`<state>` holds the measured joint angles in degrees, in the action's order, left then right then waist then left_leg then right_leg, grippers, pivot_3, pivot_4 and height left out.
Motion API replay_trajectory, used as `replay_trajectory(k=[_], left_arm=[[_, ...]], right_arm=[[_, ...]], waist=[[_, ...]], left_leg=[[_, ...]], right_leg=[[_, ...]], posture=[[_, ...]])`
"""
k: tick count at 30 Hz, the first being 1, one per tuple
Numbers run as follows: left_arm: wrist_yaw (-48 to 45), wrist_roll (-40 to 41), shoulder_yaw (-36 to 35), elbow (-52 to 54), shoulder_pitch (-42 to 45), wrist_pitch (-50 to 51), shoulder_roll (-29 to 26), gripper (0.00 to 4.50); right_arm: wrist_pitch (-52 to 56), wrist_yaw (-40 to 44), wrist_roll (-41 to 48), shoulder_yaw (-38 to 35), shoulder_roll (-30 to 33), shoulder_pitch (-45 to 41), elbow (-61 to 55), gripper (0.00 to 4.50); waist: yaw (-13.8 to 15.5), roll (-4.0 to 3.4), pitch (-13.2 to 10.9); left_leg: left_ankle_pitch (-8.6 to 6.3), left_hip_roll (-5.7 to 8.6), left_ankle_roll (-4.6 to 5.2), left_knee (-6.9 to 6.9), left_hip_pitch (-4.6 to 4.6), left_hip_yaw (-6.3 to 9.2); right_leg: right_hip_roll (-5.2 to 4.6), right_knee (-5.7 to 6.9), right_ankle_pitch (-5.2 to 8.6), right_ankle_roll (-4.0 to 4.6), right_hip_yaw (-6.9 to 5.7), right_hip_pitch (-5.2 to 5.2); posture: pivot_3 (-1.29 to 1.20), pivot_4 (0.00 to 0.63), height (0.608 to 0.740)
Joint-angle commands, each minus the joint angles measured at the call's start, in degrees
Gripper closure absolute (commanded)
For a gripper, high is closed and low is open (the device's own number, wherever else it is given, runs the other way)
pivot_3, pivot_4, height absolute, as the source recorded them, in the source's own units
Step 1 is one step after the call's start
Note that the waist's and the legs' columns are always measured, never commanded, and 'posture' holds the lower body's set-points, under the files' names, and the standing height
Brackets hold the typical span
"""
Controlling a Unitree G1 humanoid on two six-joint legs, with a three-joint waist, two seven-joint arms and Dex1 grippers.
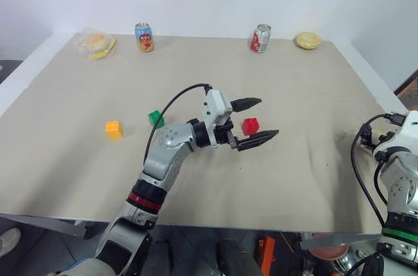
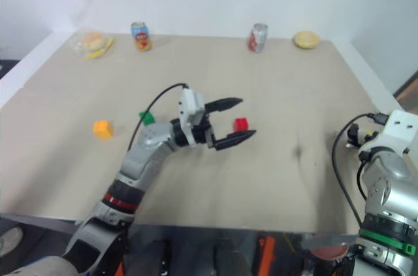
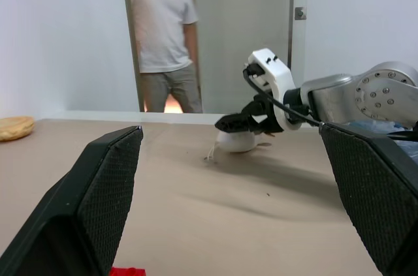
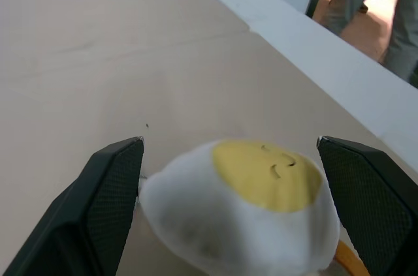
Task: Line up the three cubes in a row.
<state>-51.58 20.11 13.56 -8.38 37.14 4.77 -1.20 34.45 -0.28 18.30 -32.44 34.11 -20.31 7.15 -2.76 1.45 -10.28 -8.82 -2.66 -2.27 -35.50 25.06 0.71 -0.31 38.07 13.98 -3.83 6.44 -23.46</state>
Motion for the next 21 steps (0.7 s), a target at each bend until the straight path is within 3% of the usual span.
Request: replay_trajectory(k=[1, 10, 17, 21], left_arm=[[0.55, -0.38, -0.9, 2.13, -0.35, -1.3, -0.57, 0.0], [0.74, 0.65, -4.83, 4.35, -3.28, -0.28, -7.02, 0.0], [-1.45, 1.36, -7.26, 5.28, -6.13, 0.03, -13.62, 0.0], [-2.62, 1.06, -8.37, 4.91, -7.12, -0.39, -16.61, 0.0]], right_arm=[[-2.68, -0.22, -0.97, -0.92, 1.24, -1.04, -1.53, 0.05], [-2.91, 2.05, 2.93, 3.77, -4.49, -3.1, -14.7, 0.05], [4.78, 0.53, 3.81, 16.37, -13.95, -2.07, -27.46, 0.05], [4.08, 1.76, 1.31, 24.87, -18.24, -0.88, -27.1, 0.05]], waist=[[0.01, 0.0, 0.0], [-0.65, -0.04, 0.0], [-1.01, -0.06, -0.01], [-0.77, -0.06, -0.01]], left_leg=[[0.0, 0.0, 0.0, 0.0, 0.0, 0.0], [0.0, -0.04, 0.0, 0.07, -0.04, 0.02], [0.0, -0.08, 0.0, 0.09, 0.02, 0.1], [0.0, -0.06, -0.01, 0.1, 0.08, 0.11]], right_leg=[[0.0, 0.0, 0.0, 0.0, 0.0, 0.0], [0.05, 0.01, 0.01, 0.03, 0.01, -0.02], [0.06, 0.02, 0.02, 0.09, -0.08, -0.03], [0.03, 0.01, 0.09, 0.09, -0.09, -0.04]], posture=[[0.0, 0.15, 0.733], [0.0, 0.15, 0.733], [0.0, 0.15, 0.733], [0.0, 0.15, 0.733]])
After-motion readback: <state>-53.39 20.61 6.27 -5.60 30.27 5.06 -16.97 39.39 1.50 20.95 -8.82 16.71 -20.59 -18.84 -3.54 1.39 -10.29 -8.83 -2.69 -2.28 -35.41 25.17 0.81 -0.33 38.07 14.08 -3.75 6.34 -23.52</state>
